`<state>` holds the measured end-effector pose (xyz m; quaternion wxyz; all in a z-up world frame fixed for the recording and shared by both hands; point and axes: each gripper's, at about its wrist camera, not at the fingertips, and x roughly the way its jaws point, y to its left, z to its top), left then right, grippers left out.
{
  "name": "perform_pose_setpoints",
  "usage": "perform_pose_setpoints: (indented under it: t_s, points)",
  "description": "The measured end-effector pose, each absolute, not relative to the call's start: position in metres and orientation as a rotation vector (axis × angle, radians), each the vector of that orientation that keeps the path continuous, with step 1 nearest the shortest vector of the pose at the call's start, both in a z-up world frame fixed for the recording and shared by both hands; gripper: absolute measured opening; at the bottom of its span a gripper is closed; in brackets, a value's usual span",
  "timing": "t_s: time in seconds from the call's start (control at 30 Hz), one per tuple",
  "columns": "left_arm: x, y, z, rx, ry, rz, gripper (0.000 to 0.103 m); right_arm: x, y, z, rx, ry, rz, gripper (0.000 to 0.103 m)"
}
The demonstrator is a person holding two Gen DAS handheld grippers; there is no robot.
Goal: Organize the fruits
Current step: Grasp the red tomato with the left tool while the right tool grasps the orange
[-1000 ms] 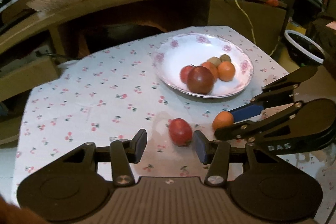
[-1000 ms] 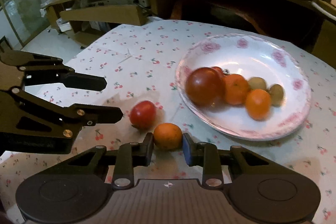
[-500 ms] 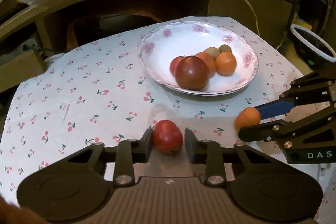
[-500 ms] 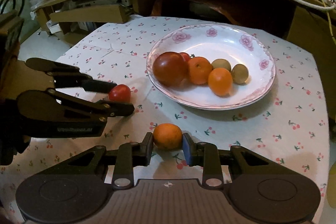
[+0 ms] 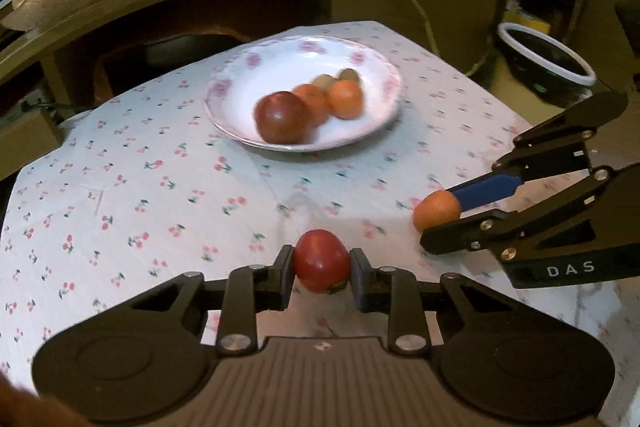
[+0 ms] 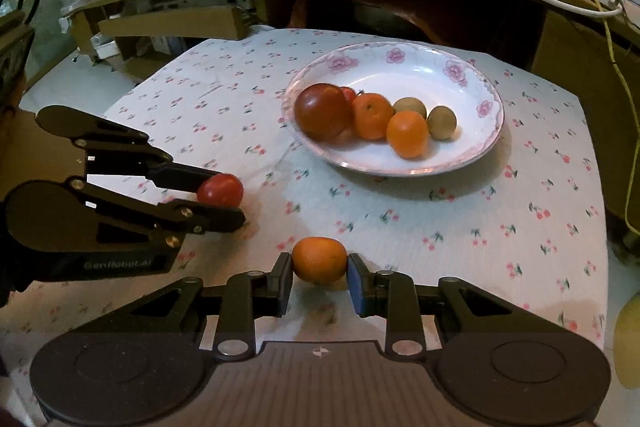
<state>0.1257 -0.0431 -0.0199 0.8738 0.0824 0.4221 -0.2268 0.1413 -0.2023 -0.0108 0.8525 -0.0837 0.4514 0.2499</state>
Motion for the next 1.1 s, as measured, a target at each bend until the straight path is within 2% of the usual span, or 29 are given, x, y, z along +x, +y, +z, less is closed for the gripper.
perform_pose_setpoints:
  t_s: [0.3,0.37,0.5,0.63,1.03,1.1]
  points:
    - [0.099,-0.049,-0.029,0.244,0.905,-0.524,0.034,0.101,-0.197,-0.018,-0.2,0.985,0.488,0.03]
    - [0.098,-0.049,-0.027,0.255,0.907,-0.536,0.038,0.101,-0.196,-0.019,-0.199,0.987,0.483,0.03]
    - [0.095,-0.046,-0.029,0.281,0.911,-0.538,0.048,0.101,-0.191,-0.021,-0.226,0.969,0.503,0.046]
    - [0.097,-0.04,-0.031,0.266,0.913,-0.541,0.053,0.104,-0.195,-0.021,-0.218,0.965,0.511,0.049]
    - [0.099,-0.041,-0.031,0.241,0.91,-0.529,0.052,0.104,-0.2,-0.019,-0.19,0.976,0.528,0.049]
    - [0.099,-0.042,-0.031,0.235,0.913,-0.533,0.044,0.103,-0.199,-0.02,-0.2,0.974,0.523,0.047]
